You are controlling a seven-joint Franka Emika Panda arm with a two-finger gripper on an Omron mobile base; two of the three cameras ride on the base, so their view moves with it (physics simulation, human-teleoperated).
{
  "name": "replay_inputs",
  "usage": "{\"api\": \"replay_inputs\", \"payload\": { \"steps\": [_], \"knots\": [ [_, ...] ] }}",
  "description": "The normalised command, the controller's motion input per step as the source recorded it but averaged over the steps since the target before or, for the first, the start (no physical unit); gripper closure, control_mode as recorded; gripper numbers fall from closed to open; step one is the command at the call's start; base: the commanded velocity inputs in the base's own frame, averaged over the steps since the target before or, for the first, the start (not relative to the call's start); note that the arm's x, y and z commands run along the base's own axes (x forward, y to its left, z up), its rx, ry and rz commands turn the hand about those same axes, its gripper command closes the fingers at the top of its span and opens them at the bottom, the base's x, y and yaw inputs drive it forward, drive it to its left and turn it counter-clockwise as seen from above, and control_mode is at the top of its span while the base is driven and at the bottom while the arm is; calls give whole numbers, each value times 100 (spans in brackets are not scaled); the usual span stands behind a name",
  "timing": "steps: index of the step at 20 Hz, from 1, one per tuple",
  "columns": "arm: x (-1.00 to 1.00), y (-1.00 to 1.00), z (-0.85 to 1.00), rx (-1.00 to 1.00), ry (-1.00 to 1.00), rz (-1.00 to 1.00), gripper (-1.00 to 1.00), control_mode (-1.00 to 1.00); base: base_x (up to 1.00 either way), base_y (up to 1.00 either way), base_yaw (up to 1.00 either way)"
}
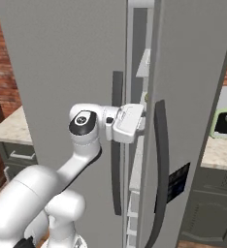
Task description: Open the freezer door, pick up the ice cube tray from the freezer, and place it on the dining counter.
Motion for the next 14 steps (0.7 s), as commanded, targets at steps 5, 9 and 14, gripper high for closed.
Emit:
{"api": "replay_inputs", "payload": {
  "steps": [5,9,14],
  "knots": [
    [0,-56,0,1,0,0,-100,-100,0,0,0],
    [0,-53,0,0,0,0,-100,-100,0,0,0],
    [0,-50,0,0,0,0,-100,-100,0,0,0]
  ]
}}
